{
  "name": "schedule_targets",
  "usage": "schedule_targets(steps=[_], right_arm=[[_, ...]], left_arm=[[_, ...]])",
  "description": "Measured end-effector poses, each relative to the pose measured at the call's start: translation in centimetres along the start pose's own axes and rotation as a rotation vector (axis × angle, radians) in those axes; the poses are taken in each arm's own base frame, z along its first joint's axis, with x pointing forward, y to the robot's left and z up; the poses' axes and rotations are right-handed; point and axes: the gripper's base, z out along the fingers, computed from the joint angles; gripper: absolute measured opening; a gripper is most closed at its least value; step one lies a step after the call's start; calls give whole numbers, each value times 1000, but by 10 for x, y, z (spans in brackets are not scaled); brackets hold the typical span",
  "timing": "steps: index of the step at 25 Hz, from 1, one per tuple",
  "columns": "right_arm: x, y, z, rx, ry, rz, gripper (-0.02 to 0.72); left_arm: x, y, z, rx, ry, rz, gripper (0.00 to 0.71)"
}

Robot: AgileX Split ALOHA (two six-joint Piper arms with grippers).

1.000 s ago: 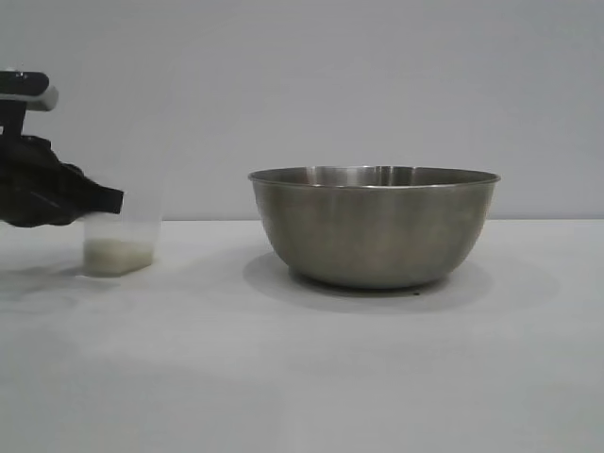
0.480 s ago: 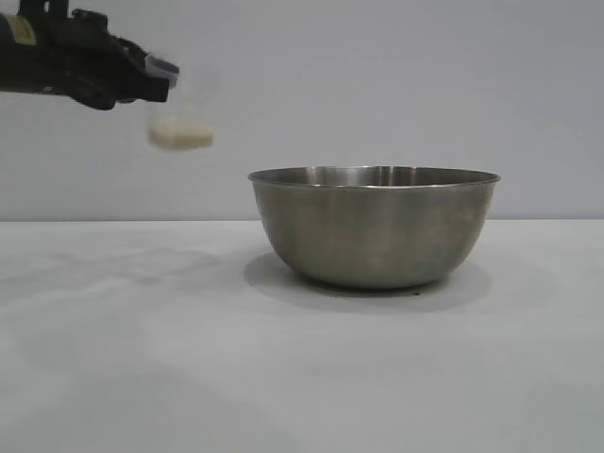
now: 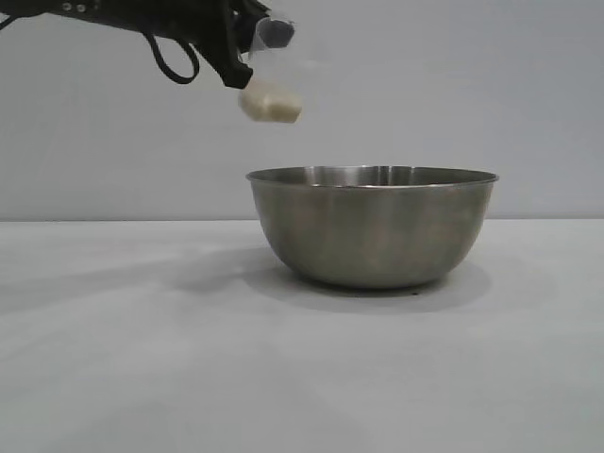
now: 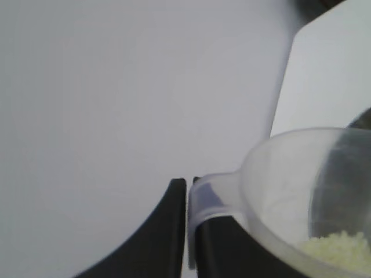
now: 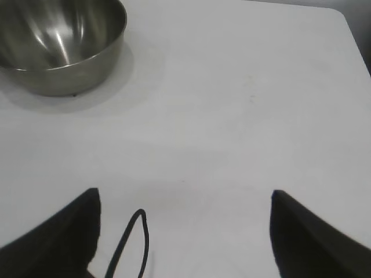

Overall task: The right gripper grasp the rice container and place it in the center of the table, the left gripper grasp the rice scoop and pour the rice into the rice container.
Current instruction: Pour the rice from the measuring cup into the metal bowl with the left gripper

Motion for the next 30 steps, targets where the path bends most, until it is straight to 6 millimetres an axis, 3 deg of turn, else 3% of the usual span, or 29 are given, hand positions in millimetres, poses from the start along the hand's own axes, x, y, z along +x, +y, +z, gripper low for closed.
schedule_targets(steps=[8, 17, 25, 30], right_arm=[[0, 0, 0, 0, 0, 0, 555], [0, 0, 0, 0, 0, 0, 555], [0, 0, 0, 0, 0, 0, 555], [0, 0, 0, 0, 0, 0, 555]], left_arm=[[-20, -7, 13, 62, -15, 455, 0], [-24, -11, 13, 87, -77, 955, 0], [-34, -12, 18, 72, -109, 1067, 0], [-36, -11, 19, 59, -97, 1043, 0]])
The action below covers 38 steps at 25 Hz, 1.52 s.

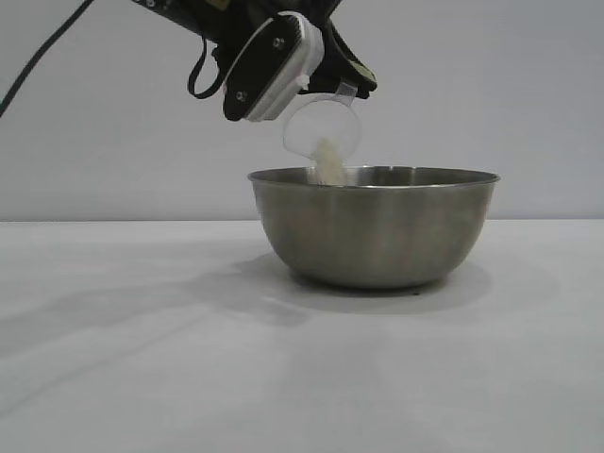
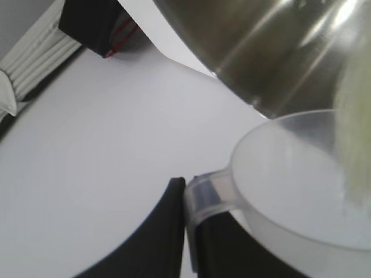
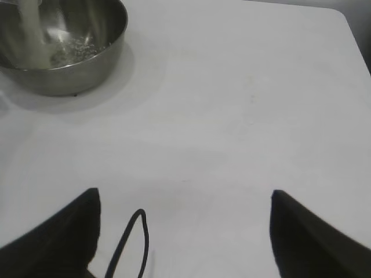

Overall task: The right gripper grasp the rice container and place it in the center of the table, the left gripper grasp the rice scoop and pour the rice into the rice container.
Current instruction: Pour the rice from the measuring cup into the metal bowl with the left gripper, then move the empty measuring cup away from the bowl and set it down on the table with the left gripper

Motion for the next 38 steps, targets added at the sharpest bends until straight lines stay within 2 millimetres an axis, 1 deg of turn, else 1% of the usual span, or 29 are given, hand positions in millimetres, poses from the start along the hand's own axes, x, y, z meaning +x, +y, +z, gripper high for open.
schedule_targets(steps=[2, 3, 6, 9, 11, 13, 15, 19, 21, 24, 27, 29, 30, 32, 35, 38], right_arm=[[0, 0, 0, 0, 0, 0, 555], [0, 0, 0, 0, 0, 0, 555], [0, 0, 0, 0, 0, 0, 555], [0, 0, 0, 0, 0, 0, 555], [0, 0, 0, 0, 0, 0, 555], [0, 0, 0, 0, 0, 0, 555], [0, 0, 0, 0, 0, 0, 555], [0, 0, 0, 0, 0, 0, 555], [0, 0, 0, 0, 0, 0, 555], [0, 0, 0, 0, 0, 0, 555], [0, 0, 0, 0, 0, 0, 555], [0, 0, 0, 0, 0, 0, 555], [0, 0, 0, 0, 0, 0, 555], [0, 0, 0, 0, 0, 0, 555], [0, 0, 0, 0, 0, 0, 555], [0, 0, 0, 0, 0, 0, 555]], left_arm=[[6, 2, 0, -29, 63, -132, 0], [10, 4, -1, -57, 105, -243, 0], [29, 8, -5, -186, 286, -661, 0], [47, 0, -13, -285, 506, -1063, 0], [56, -9, -19, -335, 644, -1271, 0], [61, -18, -26, -394, 769, -1475, 0], [62, -26, -30, -452, 857, -1675, 0], [58, -37, -31, -496, 924, -1990, 0], [53, -44, -33, -492, 939, -2100, 0], [42, -65, -43, -513, 980, -2259, 0], [25, -95, -65, -500, 1012, -2408, 0], [16, -106, -81, -486, 1028, -2468, 0], [11, -110, -89, -474, 1036, -2473, 0], [3, -110, -103, -483, 1038, -2461, 0], [-9, -107, -117, -533, 1037, -2437, 0], [-27, -110, -129, -542, 1064, -2425, 0]])
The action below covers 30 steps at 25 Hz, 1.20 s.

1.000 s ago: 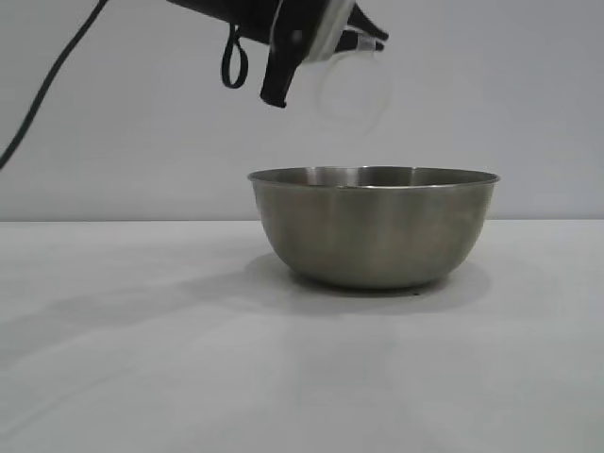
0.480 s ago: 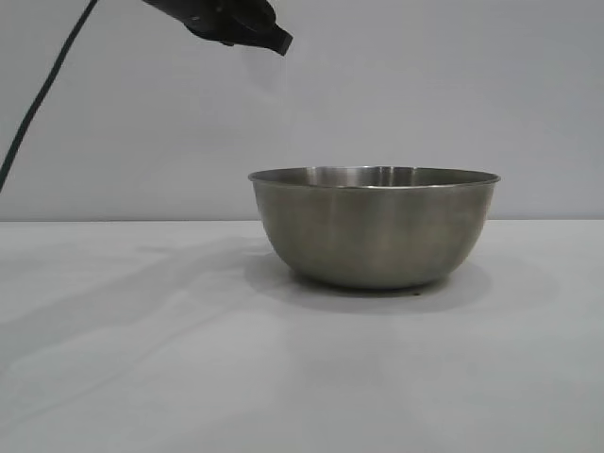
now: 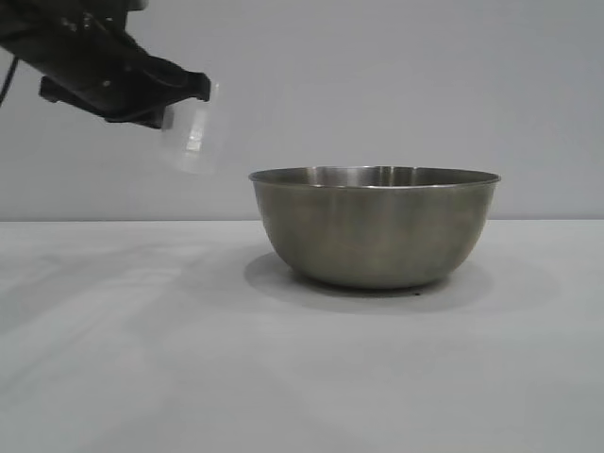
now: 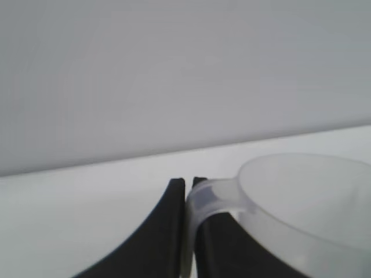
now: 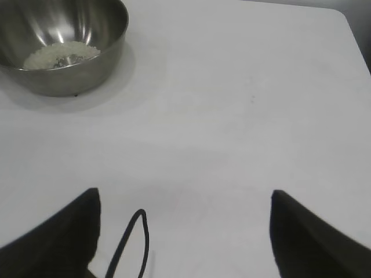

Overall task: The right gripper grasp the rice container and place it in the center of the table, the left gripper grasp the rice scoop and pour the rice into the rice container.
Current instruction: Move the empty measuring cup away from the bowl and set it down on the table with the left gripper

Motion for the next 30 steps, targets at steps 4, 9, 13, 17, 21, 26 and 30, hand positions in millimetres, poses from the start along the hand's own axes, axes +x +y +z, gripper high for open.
schedule_targets(steps=[4, 9, 13, 17, 21, 26, 30], right_arm=[[0, 0, 0, 0, 0, 0, 555], [0, 0, 0, 0, 0, 0, 555], [0, 0, 0, 0, 0, 0, 555], [0, 0, 0, 0, 0, 0, 555], [0, 0, 0, 0, 0, 0, 555], [0, 0, 0, 0, 0, 0, 555], [0, 0, 0, 0, 0, 0, 555]], left_arm=[[14, 4, -13, -15, -38, 12, 0], [35, 5, -13, -18, -57, 22, 0], [57, 7, -10, -24, -32, 19, 0], [86, 7, -7, -27, 49, 13, 0], [98, 8, -6, -28, 82, 3, 0], [97, 8, -6, -29, 78, 1, 128], [98, 8, -7, -29, 80, -20, 258]])
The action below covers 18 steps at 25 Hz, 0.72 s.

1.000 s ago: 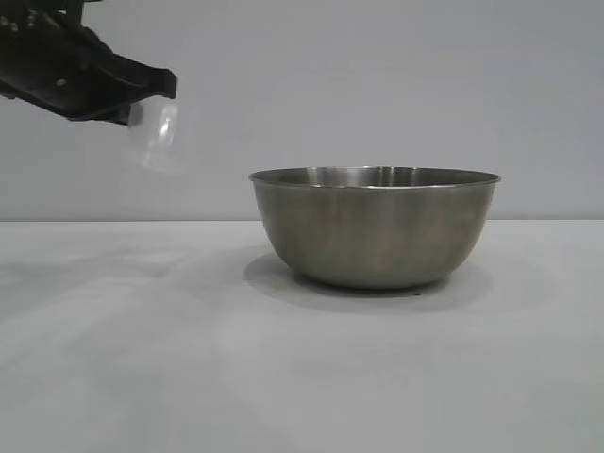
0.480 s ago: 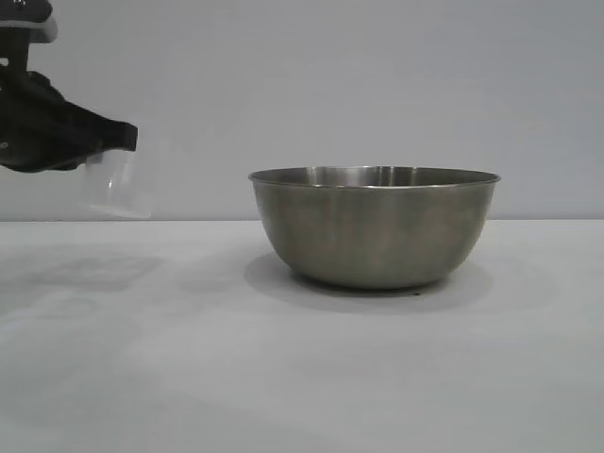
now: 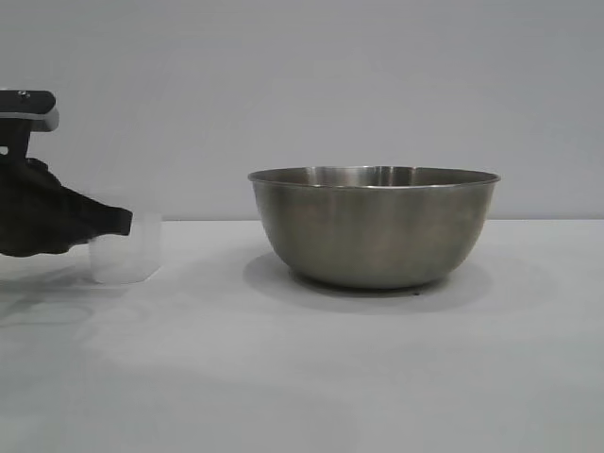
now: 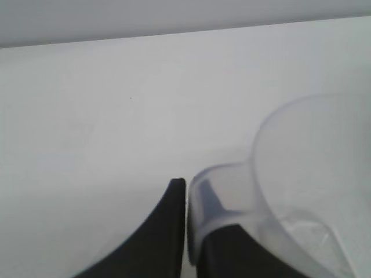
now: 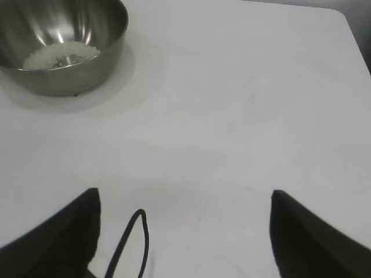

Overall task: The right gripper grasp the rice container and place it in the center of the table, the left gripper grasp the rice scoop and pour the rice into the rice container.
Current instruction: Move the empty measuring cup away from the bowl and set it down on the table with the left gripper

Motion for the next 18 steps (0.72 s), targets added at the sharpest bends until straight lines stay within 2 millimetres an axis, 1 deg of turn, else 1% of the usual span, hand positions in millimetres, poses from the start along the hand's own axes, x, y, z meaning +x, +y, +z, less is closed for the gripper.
schedule_targets(steps=[3, 4, 5, 9, 12, 14, 18], right_arm=[[0, 0, 0, 0, 0, 0, 555], [0, 0, 0, 0, 0, 0, 555], [0, 0, 0, 0, 0, 0, 555], [0, 0, 0, 0, 0, 0, 555], [0, 0, 0, 0, 0, 0, 555], [0, 0, 0, 0, 0, 0, 555], [0, 0, 0, 0, 0, 0, 555]], left_arm=[[6, 1, -6, 7, 27, 0, 258], [9, 1, -9, 13, 41, -4, 299], [10, 1, -12, 16, 51, -6, 284], [9, 2, -27, 21, 72, -17, 284], [-3, 2, -43, 46, 54, -19, 284], [-18, 1, -54, 66, 17, -13, 284], [-48, 1, -76, 81, -81, 59, 284]])
